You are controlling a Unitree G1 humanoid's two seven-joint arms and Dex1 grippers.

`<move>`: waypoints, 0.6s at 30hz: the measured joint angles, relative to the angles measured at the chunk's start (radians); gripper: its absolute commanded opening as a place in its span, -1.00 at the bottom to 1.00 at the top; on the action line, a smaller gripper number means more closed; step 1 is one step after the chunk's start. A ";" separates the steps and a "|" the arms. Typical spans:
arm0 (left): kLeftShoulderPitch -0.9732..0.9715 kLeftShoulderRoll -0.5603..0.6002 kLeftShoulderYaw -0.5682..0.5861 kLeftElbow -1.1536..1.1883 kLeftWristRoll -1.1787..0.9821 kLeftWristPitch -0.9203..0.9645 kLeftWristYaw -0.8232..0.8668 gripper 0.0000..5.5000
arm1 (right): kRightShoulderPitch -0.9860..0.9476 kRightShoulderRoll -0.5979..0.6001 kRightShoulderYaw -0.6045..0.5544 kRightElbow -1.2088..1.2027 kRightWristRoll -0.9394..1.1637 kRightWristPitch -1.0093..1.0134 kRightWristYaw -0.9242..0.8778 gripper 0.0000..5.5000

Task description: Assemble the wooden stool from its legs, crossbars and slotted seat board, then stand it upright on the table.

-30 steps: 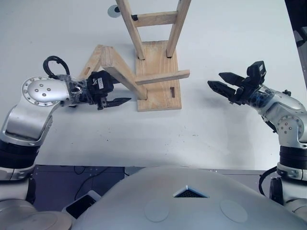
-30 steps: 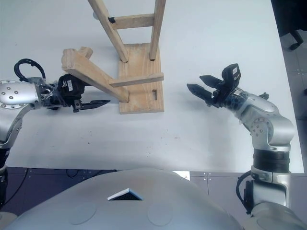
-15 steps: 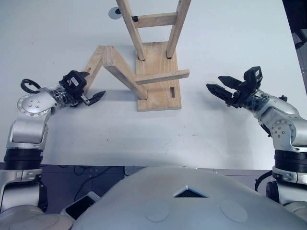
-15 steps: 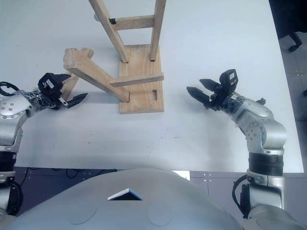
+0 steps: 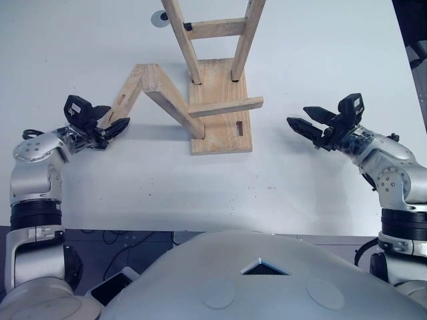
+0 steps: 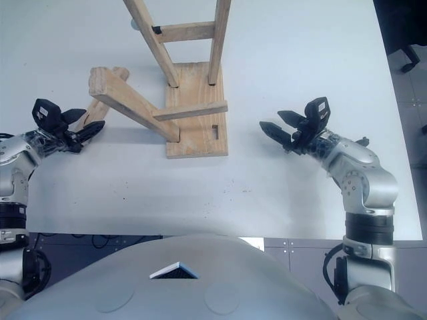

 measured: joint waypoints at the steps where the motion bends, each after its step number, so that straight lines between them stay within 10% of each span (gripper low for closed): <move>1: 0.001 0.000 0.001 0.003 0.003 -0.006 0.000 -0.09 | 0.000 0.000 0.000 0.000 0.000 0.000 0.000 0.30; 5: 0.002 0.000 0.006 0.023 0.027 -0.047 0.006 -0.29 | -0.001 0.000 0.006 0.001 0.000 0.000 0.001 0.30; 18: 0.006 -0.021 0.020 0.026 0.067 -0.102 0.050 0.40 | -0.007 -0.001 0.009 0.005 -0.002 -0.002 0.004 0.30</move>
